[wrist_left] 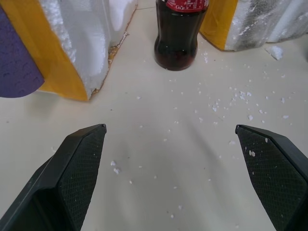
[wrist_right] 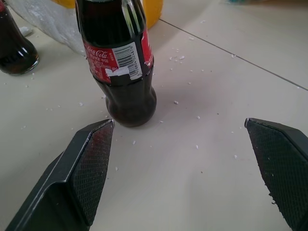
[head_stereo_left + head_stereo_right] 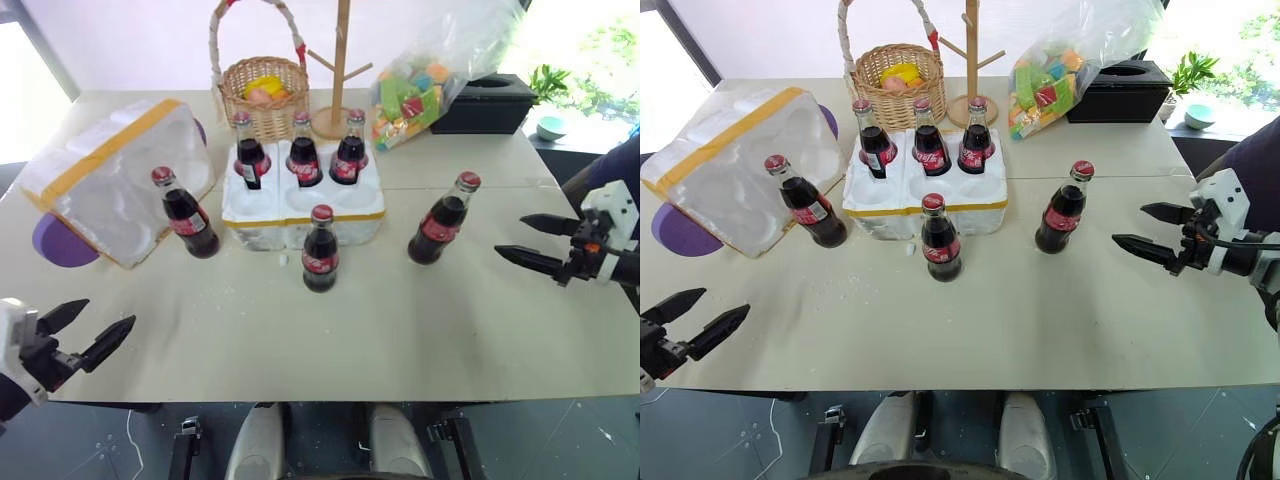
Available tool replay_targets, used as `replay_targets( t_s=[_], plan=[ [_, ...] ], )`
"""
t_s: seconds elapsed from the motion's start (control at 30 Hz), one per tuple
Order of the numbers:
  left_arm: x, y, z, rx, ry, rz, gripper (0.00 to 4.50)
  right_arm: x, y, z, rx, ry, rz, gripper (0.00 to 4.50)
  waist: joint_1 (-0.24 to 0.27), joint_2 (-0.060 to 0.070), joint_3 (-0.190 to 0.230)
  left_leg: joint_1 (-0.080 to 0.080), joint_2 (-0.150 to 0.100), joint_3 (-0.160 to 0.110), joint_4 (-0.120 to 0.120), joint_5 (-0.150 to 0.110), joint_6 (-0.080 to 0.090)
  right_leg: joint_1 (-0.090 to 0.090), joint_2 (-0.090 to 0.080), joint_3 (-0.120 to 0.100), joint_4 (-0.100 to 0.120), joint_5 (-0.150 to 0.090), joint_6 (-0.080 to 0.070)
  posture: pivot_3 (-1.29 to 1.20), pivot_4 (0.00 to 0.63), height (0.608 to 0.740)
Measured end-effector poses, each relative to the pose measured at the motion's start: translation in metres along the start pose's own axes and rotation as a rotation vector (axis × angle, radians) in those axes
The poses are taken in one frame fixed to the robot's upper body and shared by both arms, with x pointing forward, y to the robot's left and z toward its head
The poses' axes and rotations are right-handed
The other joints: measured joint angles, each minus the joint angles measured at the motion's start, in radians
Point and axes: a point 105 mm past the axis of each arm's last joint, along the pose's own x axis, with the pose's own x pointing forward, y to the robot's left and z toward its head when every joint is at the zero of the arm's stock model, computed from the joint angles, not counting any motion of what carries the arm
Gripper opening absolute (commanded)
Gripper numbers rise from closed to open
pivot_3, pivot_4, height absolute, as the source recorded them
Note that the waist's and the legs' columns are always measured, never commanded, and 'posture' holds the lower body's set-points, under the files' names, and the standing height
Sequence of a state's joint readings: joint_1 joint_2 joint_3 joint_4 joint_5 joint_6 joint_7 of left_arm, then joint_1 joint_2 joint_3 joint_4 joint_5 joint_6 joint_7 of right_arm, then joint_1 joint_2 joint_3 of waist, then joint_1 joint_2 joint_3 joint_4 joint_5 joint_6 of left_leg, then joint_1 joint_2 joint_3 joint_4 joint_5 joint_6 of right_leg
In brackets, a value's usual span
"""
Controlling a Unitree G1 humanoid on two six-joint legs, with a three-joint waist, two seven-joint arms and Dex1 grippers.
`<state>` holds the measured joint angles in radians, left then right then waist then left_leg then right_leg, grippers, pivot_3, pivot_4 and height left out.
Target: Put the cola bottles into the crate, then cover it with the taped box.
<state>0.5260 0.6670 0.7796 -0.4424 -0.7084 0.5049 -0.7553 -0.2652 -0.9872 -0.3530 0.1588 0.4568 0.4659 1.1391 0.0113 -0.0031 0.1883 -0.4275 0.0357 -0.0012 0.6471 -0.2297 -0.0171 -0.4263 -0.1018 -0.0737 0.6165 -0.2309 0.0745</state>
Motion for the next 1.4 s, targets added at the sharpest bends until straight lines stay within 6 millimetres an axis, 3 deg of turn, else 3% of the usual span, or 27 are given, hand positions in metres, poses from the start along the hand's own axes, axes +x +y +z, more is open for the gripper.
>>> replay_targets(
  t_s=[0.3,0.53,0.6,0.7,0.8,1.0,1.2,1.37,1.4],
  plan=[
    [0.008,-0.002,0.004,-0.03,-0.02,-0.011,4.5,0.002,0.001,-0.003,0.002,-0.003,-0.016,4.45,0.0,0.0,0.0,0.0,0.0,0.001,0.001,0.0,0.0,0.0,0.0,0.001,0.002,0.0,0.0,0.0,0.15,0.74],
    [0.035,-0.004,0.029,-0.039,-0.142,-0.053,4.5,-0.004,0.002,-0.003,0.02,-0.002,-0.023,4.45,0.003,0.0,0.0,0.001,0.0,0.001,0.002,0.0,0.0,0.0,0.001,0.003,0.004,0.001,-0.001,0.0,0.15,0.74],
    [0.046,0.0,0.036,-0.049,-0.174,-0.051,4.5,-0.013,0.004,0.011,0.025,-0.021,-0.023,4.45,0.003,0.001,0.0,0.001,0.0,0.001,0.002,0.0,0.0,0.0,0.001,0.003,0.005,0.001,-0.001,0.0,0.15,0.74],
    [0.067,0.001,0.047,-0.047,-0.21,-0.07,4.5,-0.034,0.016,0.047,-0.002,-0.072,0.008,4.45,0.005,0.001,0.0,0.002,0.0,0.001,0.002,0.0,0.0,0.0,0.002,0.004,0.008,0.001,-0.001,0.0,0.15,0.74],
    [0.086,0.003,0.058,-0.031,-0.227,-0.085,4.5,-0.048,0.049,0.087,-0.062,-0.118,0.123,4.45,0.003,-0.001,0.0,0.003,0.002,0.0,0.002,0.0,0.0,0.0,0.004,0.004,0.008,0.001,-0.001,0.0,0.15,0.74],
    [0.125,0.003,0.071,0.019,-0.243,-0.136,4.5,-0.067,0.11,0.14,-0.094,-0.199,0.359,4.45,0.001,-0.004,0.0,0.004,0.003,0.002,0.003,0.0,0.0,0.0,0.005,0.006,0.009,0.001,-0.002,0.0,0.15,0.74],
    [0.161,0.003,0.075,0.074,-0.222,-0.18,4.5,-0.068,0.143,0.163,-0.117,-0.265,0.486,4.45,0.004,-0.006,0.001,0.003,0.003,0.004,0.003,0.0,0.0,-0.001,0.005,0.007,0.008,0.002,-0.002,0.0,0.15,0.74],
    [0.177,-0.001,0.072,0.106,-0.188,-0.228,4.5,-0.059,0.154,0.164,-0.109,-0.264,0.527,4.45,0.001,-0.007,0.001,0.003,0.003,0.005,0.003,0.0,0.001,-0.001,0.005,0.009,0.008,0.002,-0.002,0.0,0.15,0.74],
    [0.178,-0.002,0.07,0.114,-0.184,-0.238,4.25,-0.057,0.154,0.163,-0.107,-0.263,0.528,4.48,0.0,-0.007,0.001,0.003,0.003,0.006,0.002,0.0,0.001,-0.002,0.005,0.009,0.008,0.002,-0.002,0.0,0.15,0.74]
  ],
)
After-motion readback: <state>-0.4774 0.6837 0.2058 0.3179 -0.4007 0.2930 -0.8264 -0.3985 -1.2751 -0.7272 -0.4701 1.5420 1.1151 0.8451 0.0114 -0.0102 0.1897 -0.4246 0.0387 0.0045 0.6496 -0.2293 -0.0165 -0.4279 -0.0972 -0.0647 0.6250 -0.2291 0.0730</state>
